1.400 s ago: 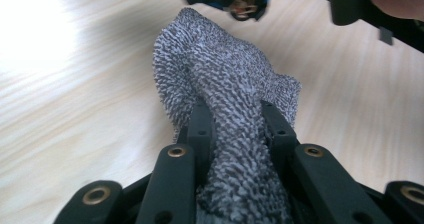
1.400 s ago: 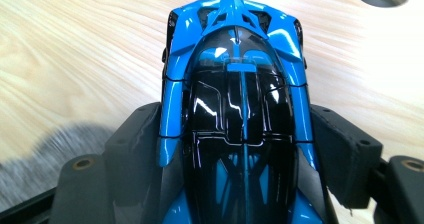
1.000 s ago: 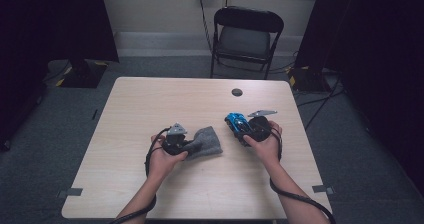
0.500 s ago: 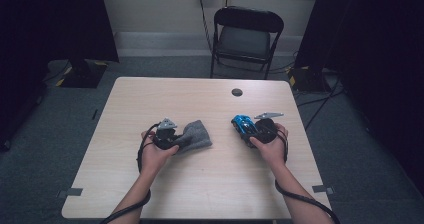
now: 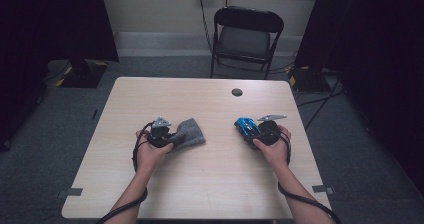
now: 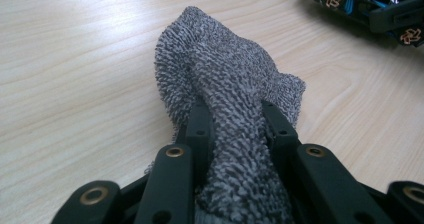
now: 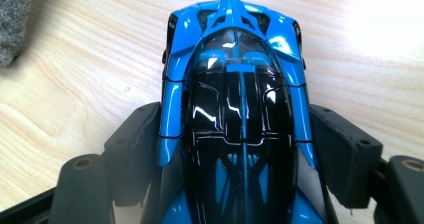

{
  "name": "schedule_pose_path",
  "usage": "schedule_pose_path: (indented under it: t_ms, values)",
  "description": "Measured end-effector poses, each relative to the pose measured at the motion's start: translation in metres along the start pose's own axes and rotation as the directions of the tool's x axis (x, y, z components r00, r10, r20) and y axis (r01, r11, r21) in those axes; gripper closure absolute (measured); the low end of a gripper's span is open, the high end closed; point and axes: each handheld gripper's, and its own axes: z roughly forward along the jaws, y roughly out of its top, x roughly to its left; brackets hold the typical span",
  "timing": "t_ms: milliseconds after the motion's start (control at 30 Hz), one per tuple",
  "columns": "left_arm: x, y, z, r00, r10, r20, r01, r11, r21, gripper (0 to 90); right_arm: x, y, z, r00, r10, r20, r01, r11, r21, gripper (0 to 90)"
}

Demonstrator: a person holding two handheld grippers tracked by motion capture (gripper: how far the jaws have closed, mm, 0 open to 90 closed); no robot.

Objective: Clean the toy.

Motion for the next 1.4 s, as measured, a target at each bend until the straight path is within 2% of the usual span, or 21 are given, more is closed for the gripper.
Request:
schedule_pose_path:
  t_ms: [133, 200, 633, 967, 1233, 1400]
  values:
    - [0.0025, -0.0028, 0.0005, 0.9999, -0.012, -0.001, 0.012, 0.9999, -0.002, 70.4, 0.0004, -0.0024, 0.0018, 1.0, -0.006, -0.003, 0.006, 1.0, 0.012, 27.5]
    - [0.0035, -0.005, -0.0002, 0.9998, -0.019, -0.003, 0.019, 0.9998, -0.009, 70.3, 0.0017, -0.0044, 0.0024, 0.9998, -0.016, 0.01, 0.016, 1.0, 0.006, 27.4]
    - [0.0062, -0.008, 0.0002, 0.9998, -0.019, -0.01, 0.019, 0.9997, -0.012, 68.3, 0.0041, -0.0065, 0.0043, 0.9984, -0.049, 0.03, 0.048, 0.999, 0.016, 27.2]
    - [0.0058, -0.0091, 0.0015, 0.9997, 0.001, -0.024, -0.001, 0.9998, -0.021, 61.1, 0.0034, -0.0057, 0.0048, 0.9966, -0.078, 0.027, 0.077, 0.997, 0.023, 25.2]
    - [0.0034, -0.0063, 0.0036, 0.9977, 0.033, -0.059, -0.033, 0.9994, -0.011, 42.4, 0.0029, -0.0048, 0.0034, 0.9959, -0.084, 0.034, 0.083, 0.996, 0.033, 21.9]
    - [0.0027, -0.0064, 0.0038, 0.9966, 0.038, -0.073, -0.039, 0.9992, -0.012, 34.7, 0.0024, -0.0044, 0.0029, 0.9962, -0.079, 0.035, 0.078, 0.996, 0.036, 21.0]
